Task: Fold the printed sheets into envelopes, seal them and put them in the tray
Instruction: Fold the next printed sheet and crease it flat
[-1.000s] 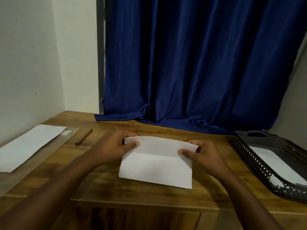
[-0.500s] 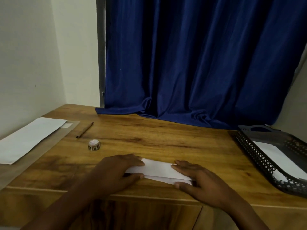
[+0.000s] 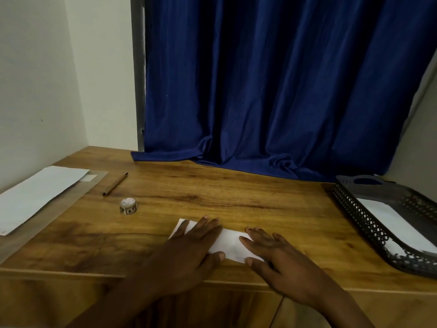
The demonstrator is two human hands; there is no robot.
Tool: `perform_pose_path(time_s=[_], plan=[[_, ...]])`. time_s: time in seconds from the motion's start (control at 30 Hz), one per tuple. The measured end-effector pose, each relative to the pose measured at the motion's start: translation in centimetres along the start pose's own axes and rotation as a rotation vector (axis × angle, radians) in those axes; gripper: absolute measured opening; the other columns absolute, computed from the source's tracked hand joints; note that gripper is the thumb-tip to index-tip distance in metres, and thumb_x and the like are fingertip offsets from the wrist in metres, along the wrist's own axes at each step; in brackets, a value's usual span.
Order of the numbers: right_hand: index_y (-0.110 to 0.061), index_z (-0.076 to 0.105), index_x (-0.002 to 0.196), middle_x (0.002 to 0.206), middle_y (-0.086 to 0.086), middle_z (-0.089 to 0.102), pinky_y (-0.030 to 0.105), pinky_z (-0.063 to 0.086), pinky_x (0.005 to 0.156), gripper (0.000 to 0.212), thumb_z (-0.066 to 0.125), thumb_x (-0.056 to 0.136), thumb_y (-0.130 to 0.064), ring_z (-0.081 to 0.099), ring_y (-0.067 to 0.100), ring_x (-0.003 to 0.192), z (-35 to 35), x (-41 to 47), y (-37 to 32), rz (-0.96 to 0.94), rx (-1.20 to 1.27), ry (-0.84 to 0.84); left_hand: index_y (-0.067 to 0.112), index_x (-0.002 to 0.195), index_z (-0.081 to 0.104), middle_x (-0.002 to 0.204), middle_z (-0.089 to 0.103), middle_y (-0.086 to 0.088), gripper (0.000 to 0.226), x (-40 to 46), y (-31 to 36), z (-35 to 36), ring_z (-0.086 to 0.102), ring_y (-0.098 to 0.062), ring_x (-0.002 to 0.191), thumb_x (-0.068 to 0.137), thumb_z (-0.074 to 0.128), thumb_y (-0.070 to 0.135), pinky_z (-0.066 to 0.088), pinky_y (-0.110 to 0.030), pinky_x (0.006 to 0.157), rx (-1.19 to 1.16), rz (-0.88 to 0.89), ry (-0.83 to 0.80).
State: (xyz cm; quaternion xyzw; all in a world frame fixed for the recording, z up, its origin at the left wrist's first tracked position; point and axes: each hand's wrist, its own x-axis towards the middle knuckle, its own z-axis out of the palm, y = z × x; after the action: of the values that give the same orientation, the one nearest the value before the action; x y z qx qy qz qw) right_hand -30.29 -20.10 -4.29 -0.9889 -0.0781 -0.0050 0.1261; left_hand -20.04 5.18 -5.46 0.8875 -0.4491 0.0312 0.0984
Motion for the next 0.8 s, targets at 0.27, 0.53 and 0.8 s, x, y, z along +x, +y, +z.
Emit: perform_pose_path(time_s=[0.27,0.53,0.8], plan=[[-0.036,0.016,0.158,0.166,-0.018,0.013,0.025,-0.003,0.121,0.061,0.025,0.102,-0.056,0.002,-0.005,0.150,0.3,2.4,-4.5,0.027,-0.006,0.160,0.032,0.160,-0.002,0.167,-0.006,0.014,0.079,0.3,-0.2,1.1,-0.020,0.001,0.148,0.092,-0.003,0.072,-0.018,-0.031,0.119,0.071,0.020,0.023],[-0.026,0.005,0.161,0.169,-0.010,0.006,0.031,-0.006,0.124,0.075,0.013,0.097,-0.064,-0.004,-0.001,0.152,2.5,3.5,-5.9,0.073,0.027,0.095,0.032,0.161,0.002,0.168,-0.001,0.014,0.073,0.1,-0.3,0.9,-0.016,-0.001,0.151,0.093,0.005,0.060,-0.009,-0.038,0.124,0.041,0.018,0.032],[-0.031,0.001,0.160,0.168,-0.012,-0.002,0.029,-0.006,0.118,0.083,0.005,0.091,-0.077,-0.005,0.001,0.151,2.0,1.0,-2.2,0.232,-0.065,0.082,0.028,0.160,-0.008,0.166,-0.016,0.012,0.080,0.0,-1.0,0.7,-0.020,-0.004,0.150,0.091,-0.003,0.069,-0.012,-0.036,0.123,0.085,-0.192,-0.030]])
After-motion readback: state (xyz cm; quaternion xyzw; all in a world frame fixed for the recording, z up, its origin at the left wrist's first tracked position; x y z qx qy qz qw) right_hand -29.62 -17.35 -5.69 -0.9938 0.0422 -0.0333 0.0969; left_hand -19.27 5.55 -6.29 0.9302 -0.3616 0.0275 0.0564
